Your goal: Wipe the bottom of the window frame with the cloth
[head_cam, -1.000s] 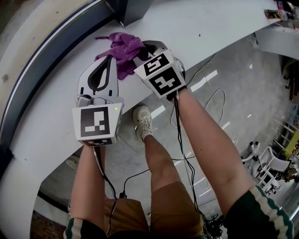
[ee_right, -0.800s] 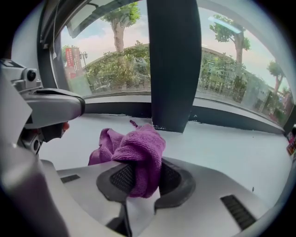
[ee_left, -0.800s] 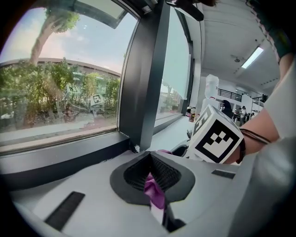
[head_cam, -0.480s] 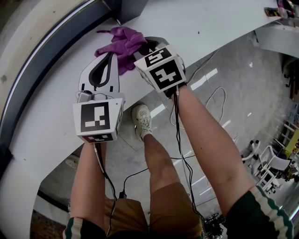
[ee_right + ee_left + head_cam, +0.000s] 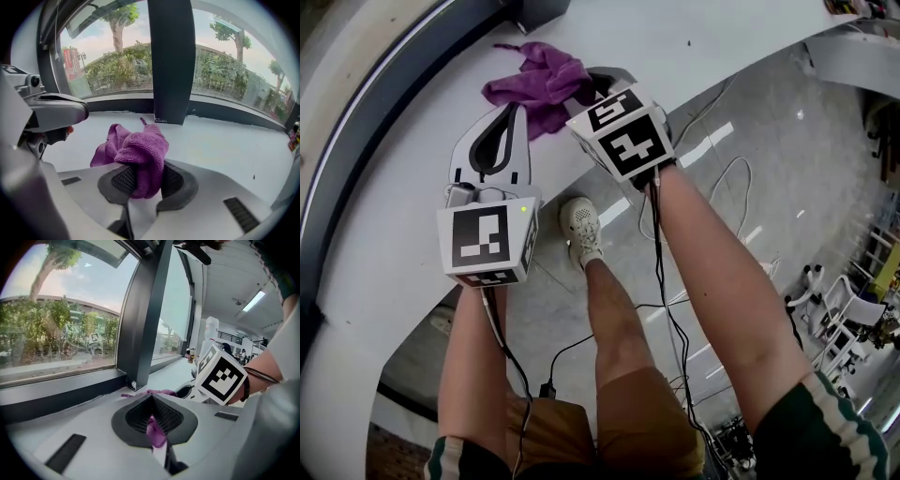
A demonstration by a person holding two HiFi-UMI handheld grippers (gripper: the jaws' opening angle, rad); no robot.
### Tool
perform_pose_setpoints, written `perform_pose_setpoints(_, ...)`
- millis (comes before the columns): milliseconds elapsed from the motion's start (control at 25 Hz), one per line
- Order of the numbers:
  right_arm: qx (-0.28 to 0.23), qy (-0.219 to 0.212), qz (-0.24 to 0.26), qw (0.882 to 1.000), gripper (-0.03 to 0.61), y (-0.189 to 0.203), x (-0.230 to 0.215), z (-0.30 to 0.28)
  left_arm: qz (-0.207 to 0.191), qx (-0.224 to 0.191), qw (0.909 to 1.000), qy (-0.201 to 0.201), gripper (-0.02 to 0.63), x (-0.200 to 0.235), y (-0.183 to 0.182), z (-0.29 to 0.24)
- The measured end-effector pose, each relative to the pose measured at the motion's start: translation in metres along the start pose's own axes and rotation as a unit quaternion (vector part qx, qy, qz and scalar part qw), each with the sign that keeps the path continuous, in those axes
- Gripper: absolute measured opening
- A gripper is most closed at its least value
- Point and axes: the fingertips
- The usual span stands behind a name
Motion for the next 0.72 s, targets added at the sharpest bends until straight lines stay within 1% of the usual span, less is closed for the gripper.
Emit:
perform_pose_setpoints(240, 0.006, 0.001, -0.005, 1.000, 0.110, 0.005, 0.006, 0.014, -0.002, 0.002, 1.0000, 0.006, 0.009, 0.000, -0.005, 0.010)
perform_pose_setpoints(400, 0.006, -0.001, -0.007, 1.000, 0.110, 0.003, 0.009, 0.016, 0.000, 0.004, 1.0000, 0.002, 0.009, 0.010, -0.011, 0.014)
perform_pose_setpoints(560, 0.014, -0.002, -0.009, 1.000, 0.110, 0.003, 0.010, 0.019, 0.010, 0.002, 1.0000, -0.001, 0.009, 0.018, -0.017, 0.016)
perform_pose_setpoints(720, 0.015, -0.002, -0.011, 1.000, 0.110, 0.021, 0.016, 0.025, 0.002, 0.001, 1.0000, -0.007, 0.009, 0.010, -0.007, 0.023)
Point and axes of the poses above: the fingertips, and each gripper's own axes: z backward along the fingers, x to its left, y out of its underside, and after that the axes turned 8 degrees about x, right-handed
